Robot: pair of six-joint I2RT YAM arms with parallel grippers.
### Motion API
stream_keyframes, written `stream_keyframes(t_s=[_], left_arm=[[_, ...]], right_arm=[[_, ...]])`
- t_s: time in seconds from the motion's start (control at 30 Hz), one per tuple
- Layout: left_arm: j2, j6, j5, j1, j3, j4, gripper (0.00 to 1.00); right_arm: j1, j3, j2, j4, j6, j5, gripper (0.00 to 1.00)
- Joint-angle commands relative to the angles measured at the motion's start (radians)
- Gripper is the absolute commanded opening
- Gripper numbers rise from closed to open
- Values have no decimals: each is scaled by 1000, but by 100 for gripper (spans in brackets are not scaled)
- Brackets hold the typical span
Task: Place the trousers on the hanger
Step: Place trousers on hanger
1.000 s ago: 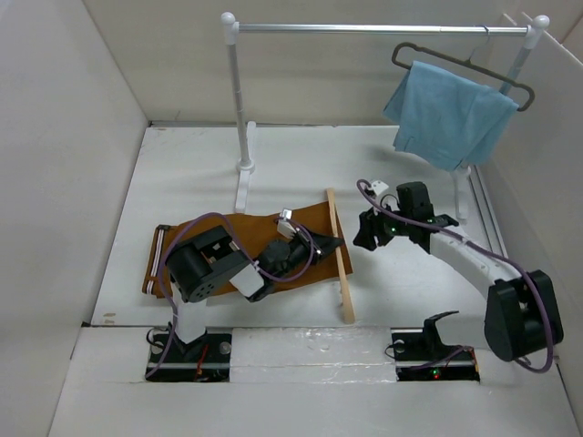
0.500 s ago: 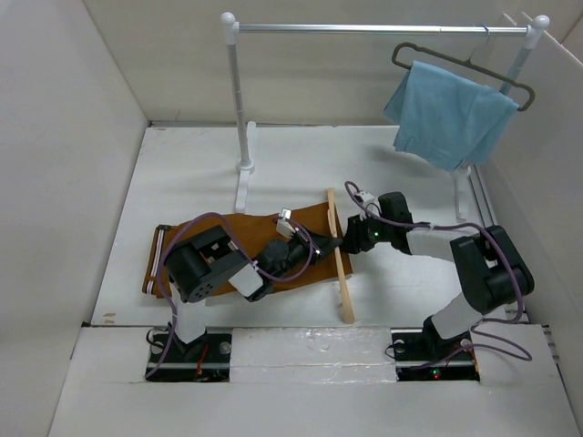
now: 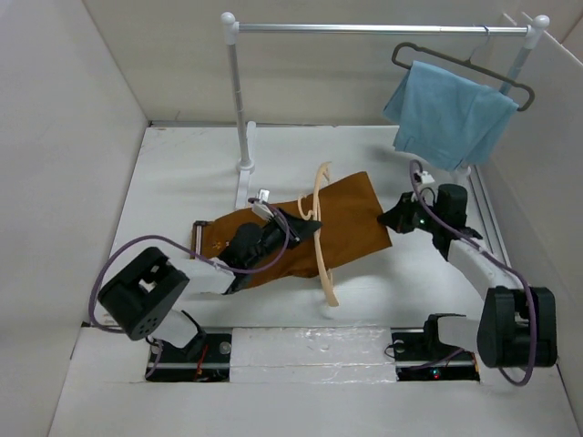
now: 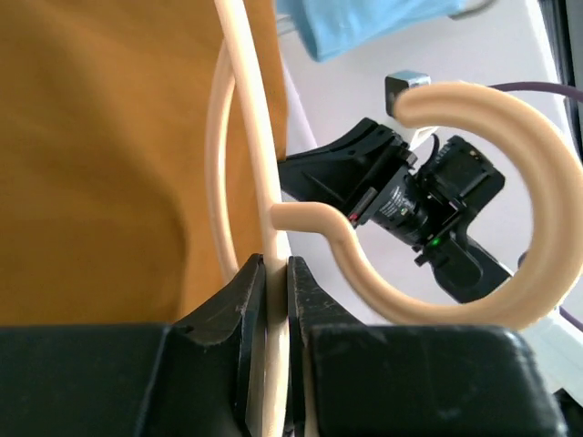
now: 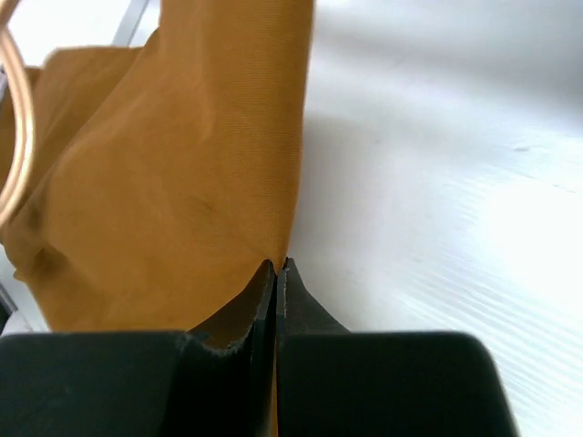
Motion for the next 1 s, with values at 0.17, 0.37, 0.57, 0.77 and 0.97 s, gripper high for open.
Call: stream_keyframes(t_s=[0.17,0.37,0.57,0.77,0.97], left_arm=[[-162,279,107,57,92,-332,0],[-119,275,158,48,109,-387,0],[71,176,44,-59,203,-284,0],[50,113,-192,-59,221,-447,0],[-74,80,-260,-45,129,-492,0]], right_arm=[[-185,-31,-57,-108,-82,-20,0],[-211,-12,57,18,-67,-79,0],[4,104,91,-55,-105,31,0],[-111,38,-20,-153,-128,36,0],[-277,5,-50,-169,-169,-27,0]])
